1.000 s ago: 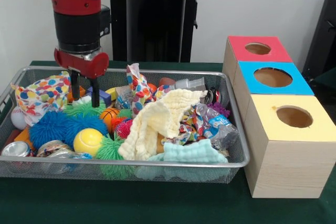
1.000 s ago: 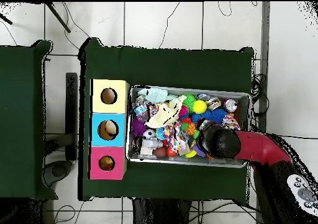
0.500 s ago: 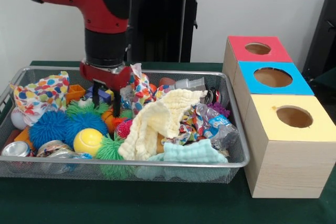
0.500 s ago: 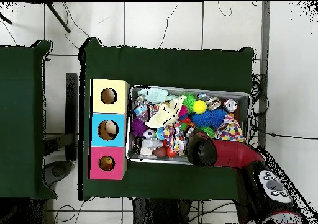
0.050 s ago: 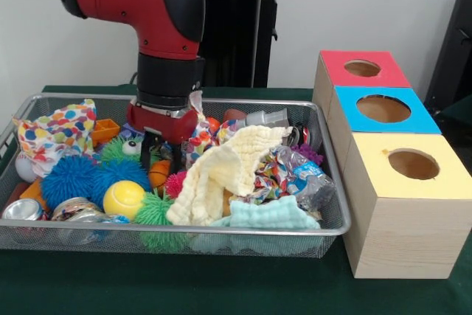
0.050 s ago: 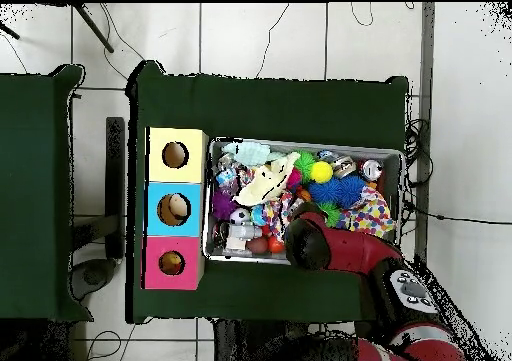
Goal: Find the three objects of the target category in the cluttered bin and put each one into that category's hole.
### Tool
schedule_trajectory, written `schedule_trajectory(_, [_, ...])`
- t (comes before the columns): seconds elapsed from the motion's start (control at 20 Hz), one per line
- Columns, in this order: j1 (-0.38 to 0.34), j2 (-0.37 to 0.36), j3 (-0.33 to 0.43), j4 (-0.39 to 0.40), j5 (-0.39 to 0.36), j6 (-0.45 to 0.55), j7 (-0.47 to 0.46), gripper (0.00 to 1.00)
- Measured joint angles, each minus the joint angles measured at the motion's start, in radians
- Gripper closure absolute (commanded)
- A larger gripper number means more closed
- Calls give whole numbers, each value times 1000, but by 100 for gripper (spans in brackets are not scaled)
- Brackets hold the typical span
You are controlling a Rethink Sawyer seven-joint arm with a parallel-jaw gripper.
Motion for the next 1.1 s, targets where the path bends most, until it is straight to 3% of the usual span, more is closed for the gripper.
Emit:
schedule_trajectory(0.2, [28,21,-36,8,70,-63,1,0])
schedule_trajectory(0.25, [42,23,-50,22,122,-76,1,0])
schedule_trajectory(0.8, [66,-23,-54,160,365,-76,13,0])
schedule_trajectory(1.1, [156,-29,-73,223,461,-75,14,0])
